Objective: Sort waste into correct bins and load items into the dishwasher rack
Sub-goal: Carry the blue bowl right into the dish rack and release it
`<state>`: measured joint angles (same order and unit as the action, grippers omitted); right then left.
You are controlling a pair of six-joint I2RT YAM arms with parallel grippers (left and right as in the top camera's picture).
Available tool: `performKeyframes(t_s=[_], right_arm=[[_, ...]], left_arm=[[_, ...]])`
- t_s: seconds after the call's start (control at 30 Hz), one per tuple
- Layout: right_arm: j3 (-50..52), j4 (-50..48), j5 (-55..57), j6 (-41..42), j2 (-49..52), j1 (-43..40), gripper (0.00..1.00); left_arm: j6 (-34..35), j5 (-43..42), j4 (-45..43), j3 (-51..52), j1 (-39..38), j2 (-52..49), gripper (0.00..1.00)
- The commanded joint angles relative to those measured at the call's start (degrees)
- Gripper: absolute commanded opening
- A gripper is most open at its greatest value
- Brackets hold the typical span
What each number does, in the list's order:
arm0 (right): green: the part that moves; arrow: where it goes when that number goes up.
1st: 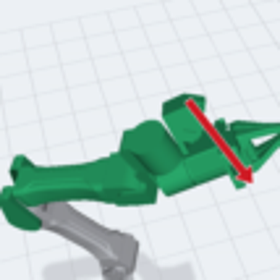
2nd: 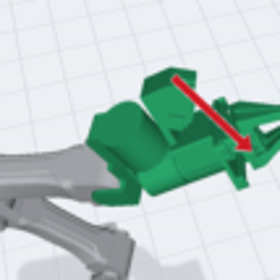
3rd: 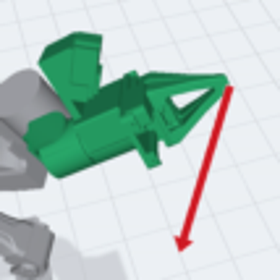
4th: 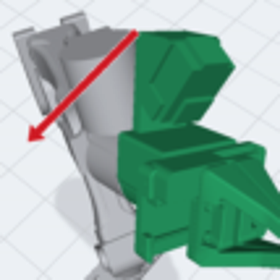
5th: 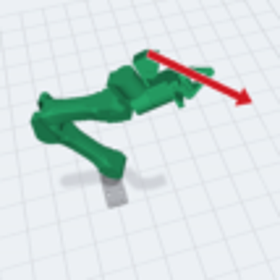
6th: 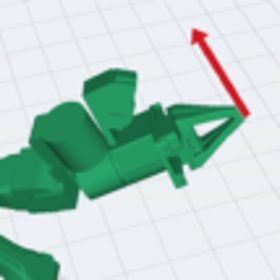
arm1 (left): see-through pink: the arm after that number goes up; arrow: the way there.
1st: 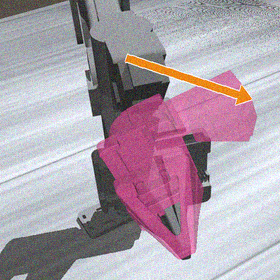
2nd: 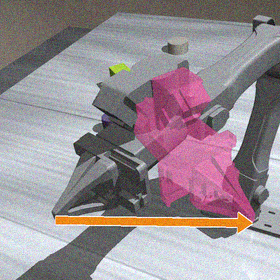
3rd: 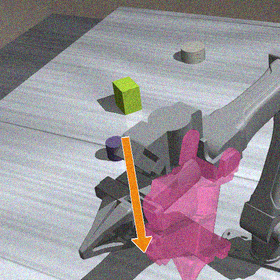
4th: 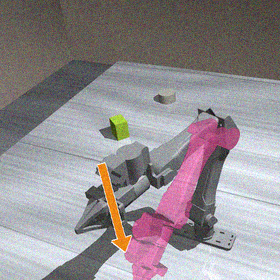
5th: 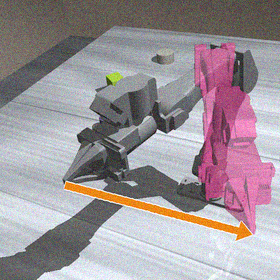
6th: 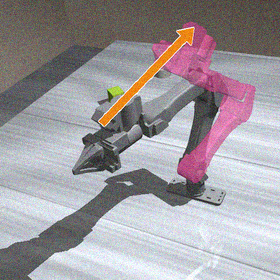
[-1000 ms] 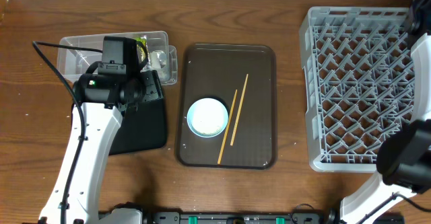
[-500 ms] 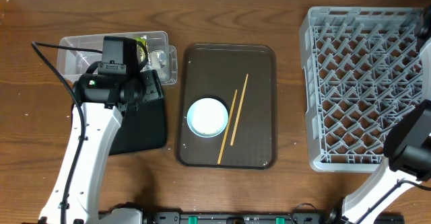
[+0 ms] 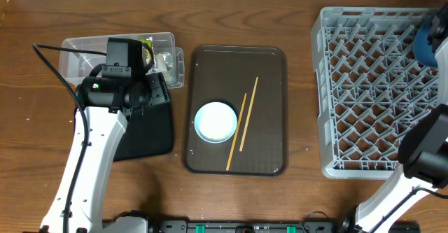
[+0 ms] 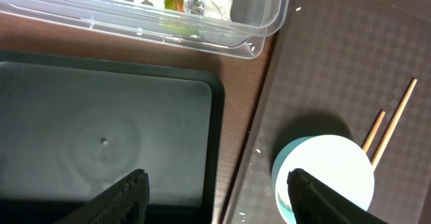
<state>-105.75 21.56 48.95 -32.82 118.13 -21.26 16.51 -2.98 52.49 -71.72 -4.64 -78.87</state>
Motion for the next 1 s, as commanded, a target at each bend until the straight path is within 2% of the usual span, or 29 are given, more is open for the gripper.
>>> performKeyframes(t_s=[0.0,0.17,0.3,0.43,0.6,0.77,0.97], right_arm=[[0.5,-1.7,0.4,2.4,1.0,1.0,0.01],[0.5,-13.2,8.3,-0.1,1.0,0.7,0.01],[0.5,-20.0,6.2,-11.1,1.0,0.5,0.01],[0.5,-20.2,0.1,-23.1,1.0,0.5,0.01],[0.5,-17.4,-4.2,-31.9,1.0,0.5,0.01],[0.5,-11.4,-8.7,-34.6,1.0,0.5,0.01],[0.6,-8.3,-9.3,-32.3,1.0,0.5,0.01]], left_arm=[[0.3,0.7,0.2,0.0,0.2,-0.1,0.69],[0.3,0.7,0.2,0.0,0.2,-0.1,0.69],[0.3,0.7,0.2,0.0,0.2,-0.1,0.69],[1.6,0.7,0.2,0.0,0.2,-0.1,0.69],[1.6,0.7,0.1,0.0,0.2,-0.1,0.68],[1.6,0.7,-0.1,0.0,0.2,-0.1,0.68],[1.6,0.7,0.0,0.0,0.2,-0.1,0.69]])
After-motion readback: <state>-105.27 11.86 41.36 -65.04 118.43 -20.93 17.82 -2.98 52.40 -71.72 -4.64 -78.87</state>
